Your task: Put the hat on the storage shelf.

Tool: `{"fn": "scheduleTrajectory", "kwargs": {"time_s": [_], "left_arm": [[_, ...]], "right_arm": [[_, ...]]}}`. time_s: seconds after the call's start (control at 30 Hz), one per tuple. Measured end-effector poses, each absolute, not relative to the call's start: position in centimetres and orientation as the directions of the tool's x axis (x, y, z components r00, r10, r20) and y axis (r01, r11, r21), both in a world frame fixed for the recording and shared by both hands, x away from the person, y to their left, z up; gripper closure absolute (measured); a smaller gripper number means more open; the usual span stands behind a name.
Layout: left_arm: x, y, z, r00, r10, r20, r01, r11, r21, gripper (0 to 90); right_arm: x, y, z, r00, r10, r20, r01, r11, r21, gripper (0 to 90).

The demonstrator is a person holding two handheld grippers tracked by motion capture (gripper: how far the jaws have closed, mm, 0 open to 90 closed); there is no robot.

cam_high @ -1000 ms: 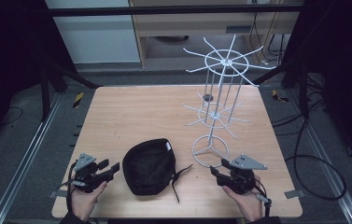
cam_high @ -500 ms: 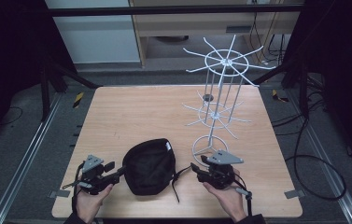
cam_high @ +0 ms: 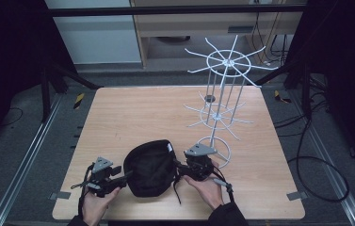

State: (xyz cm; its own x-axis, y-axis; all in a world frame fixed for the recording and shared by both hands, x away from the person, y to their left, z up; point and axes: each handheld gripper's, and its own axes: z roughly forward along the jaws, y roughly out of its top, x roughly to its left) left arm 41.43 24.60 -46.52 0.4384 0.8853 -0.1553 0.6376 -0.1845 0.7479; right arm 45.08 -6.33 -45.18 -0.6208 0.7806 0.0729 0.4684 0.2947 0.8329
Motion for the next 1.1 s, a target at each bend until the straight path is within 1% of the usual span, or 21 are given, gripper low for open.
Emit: {"fn": "scheduleTrajectory", "kwargs": {"time_s": [0.2,0.4,0.5,0.53,0.6,0.63,0.67,0.7,0.73,0.8,0.83,0.93,0.97,1.07,1.1], "left_arm": [[41.8,24.2,-46.9,0.434,0.89,-0.14,0.651,-0.202,0.732,46.4],[42.2,24.1,-47.3,0.428,0.894,-0.134,0.671,-0.215,0.709,54.3],[42.2,24.0,-47.4,0.427,0.894,-0.135,0.682,-0.221,0.698,58.1],[42.2,24.0,-47.4,0.427,0.894,-0.135,0.682,-0.221,0.698,59.1],[42.2,23.9,-47.5,0.426,0.894,-0.137,0.688,-0.222,0.69,59.9],[42.3,23.9,-47.6,0.424,0.895,-0.139,0.695,-0.223,0.684,61.6],[42.3,23.9,-47.6,0.424,0.895,-0.139,0.695,-0.223,0.684,62.8],[42.3,23.9,-47.6,0.422,0.895,-0.143,0.699,-0.22,0.68,62.8],[42.3,23.9,-47.6,0.419,0.896,-0.146,0.702,-0.218,0.678,65.1],[42.3,23.9,-47.6,0.415,0.897,-0.151,0.706,-0.213,0.676,67.8],[42.3,24.0,-47.5,0.411,0.899,-0.153,0.708,-0.209,0.675,69.3],[42.3,24.0,-47.4,0.408,0.9,-0.156,0.707,-0.203,0.677,71.9],[42.3,24.1,-47.4,0.403,0.902,-0.154,0.706,-0.2,0.679,74.2],[42.2,24.1,-47.2,0.399,0.905,-0.15,0.701,-0.196,0.686,77.0],[42.2,24.1,-47.2,0.397,0.906,-0.147,0.696,-0.193,0.692,77.7]], "right_arm": [[46.5,-4.8,-46.2,-0.612,0.788,0.07,0.489,0.308,0.817,48.0],[47.3,-3.9,-47.1,-0.6,0.797,0.07,0.516,0.319,0.795,50.3],[47.7,-3.8,-47.5,-0.594,0.801,0.075,0.538,0.326,0.778,56.2],[47.7,-3.8,-47.5,-0.594,0.801,0.075,0.538,0.326,0.778,56.2],[47.7,-3.9,-47.6,-0.595,0.799,0.089,0.549,0.322,0.772,63.2],[47.6,-3.9,-47.7,-0.592,0.801,0.091,0.557,0.324,0.765,70.9],[47.6,-3.9,-47.7,-0.592,0.801,0.091,0.557,0.324,0.765,70.9],[47.6,-3.9,-47.7,-0.591,0.803,0.079,0.557,0.334,0.76,74.5],[47.5,-4.0,-47.7,-0.583,0.807,0.091,0.569,0.326,0.755,79.6],[47.4,-4.1,-47.7,-0.581,0.808,0.1,0.575,0.321,0.752,80.8],[47.2,-4.2,-47.7,-0.594,0.8,0.087,0.556,0.33,0.763,81.9],[47.0,-4.4,-47.5,-0.6,0.795,0.088,0.547,0.328,0.77,82.3],[46.6,-4.6,-47.2,-0.61,0.787,0.092,0.531,0.32,0.785,82.5],[46.2,-4.8,-46.7,-0.624,0.776,0.091,0.506,0.312,0.804,82.6],[45.7,-5.0,-46.1,-0.641,0.763,0.083,0.473,0.307,0.826,82.6]]}}
